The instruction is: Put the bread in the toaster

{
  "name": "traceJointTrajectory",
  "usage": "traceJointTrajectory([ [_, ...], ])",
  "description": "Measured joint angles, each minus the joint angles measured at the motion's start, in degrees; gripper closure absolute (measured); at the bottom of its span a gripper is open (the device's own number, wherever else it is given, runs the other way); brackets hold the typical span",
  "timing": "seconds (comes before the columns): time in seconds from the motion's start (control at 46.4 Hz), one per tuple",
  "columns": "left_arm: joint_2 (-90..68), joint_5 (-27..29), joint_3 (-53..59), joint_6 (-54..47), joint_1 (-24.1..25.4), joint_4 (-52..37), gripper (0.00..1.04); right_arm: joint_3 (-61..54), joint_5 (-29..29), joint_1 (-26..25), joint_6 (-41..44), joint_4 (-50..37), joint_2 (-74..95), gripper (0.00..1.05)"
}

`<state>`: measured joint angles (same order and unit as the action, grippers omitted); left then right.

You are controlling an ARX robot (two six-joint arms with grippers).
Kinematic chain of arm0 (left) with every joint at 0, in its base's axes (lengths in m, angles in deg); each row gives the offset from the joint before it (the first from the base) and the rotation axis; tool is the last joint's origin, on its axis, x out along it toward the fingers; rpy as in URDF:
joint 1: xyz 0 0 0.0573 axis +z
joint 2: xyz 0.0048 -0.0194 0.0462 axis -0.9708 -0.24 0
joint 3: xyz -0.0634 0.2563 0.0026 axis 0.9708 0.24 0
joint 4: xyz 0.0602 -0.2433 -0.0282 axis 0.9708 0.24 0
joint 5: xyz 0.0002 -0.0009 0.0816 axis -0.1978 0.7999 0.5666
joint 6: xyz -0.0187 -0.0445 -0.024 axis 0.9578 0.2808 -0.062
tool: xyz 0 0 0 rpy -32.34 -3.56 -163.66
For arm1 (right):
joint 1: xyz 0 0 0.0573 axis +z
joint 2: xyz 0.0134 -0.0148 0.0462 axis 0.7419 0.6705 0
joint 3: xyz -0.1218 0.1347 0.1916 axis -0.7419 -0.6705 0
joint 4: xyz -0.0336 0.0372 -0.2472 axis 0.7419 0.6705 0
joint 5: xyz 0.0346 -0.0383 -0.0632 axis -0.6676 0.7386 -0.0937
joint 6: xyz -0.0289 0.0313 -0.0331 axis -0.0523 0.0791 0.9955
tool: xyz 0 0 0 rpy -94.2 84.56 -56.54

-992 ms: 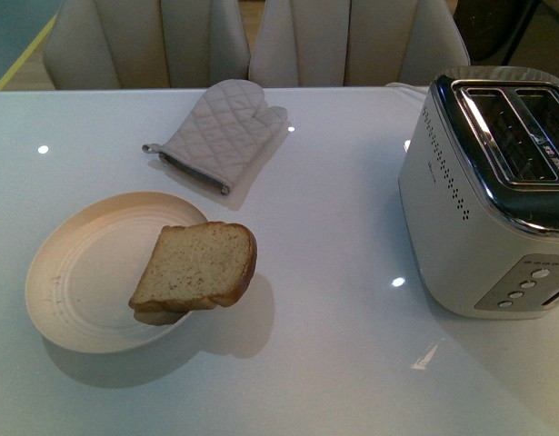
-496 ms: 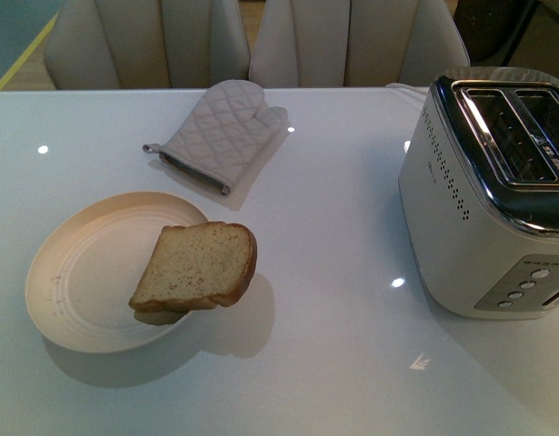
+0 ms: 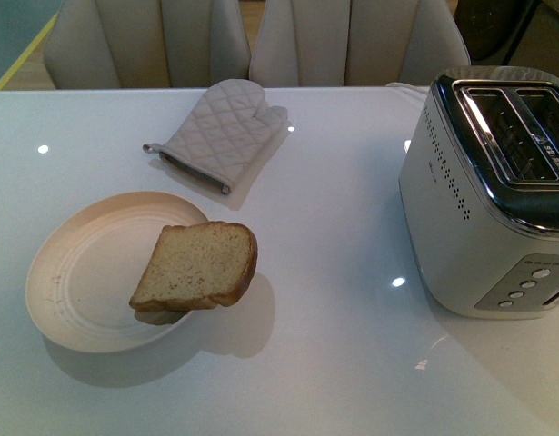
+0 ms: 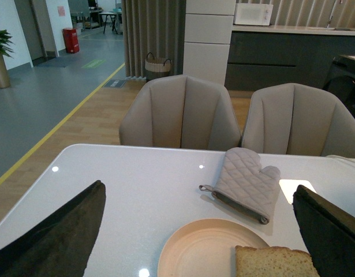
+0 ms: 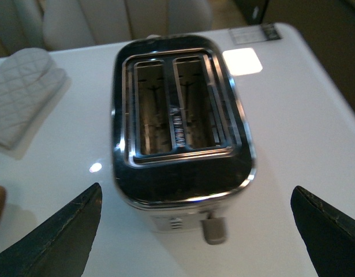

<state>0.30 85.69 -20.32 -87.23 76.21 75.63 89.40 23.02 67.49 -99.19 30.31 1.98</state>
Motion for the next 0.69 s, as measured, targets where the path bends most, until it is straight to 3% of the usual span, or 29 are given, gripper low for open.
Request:
traceJointTrajectory([
  [0.237, 0.00, 0.00, 0.00, -0.02, 0.00, 0.00, 0.07, 11.67, -15.63, 1.64, -13.51, -13.60, 33.68, 0.09],
  [0.69, 0.00, 0.00, 0.00, -0.02, 0.00, 0.00, 0.07, 25.73, -25.68, 9.97, -27.04, -22.93, 61.31, 0.09],
])
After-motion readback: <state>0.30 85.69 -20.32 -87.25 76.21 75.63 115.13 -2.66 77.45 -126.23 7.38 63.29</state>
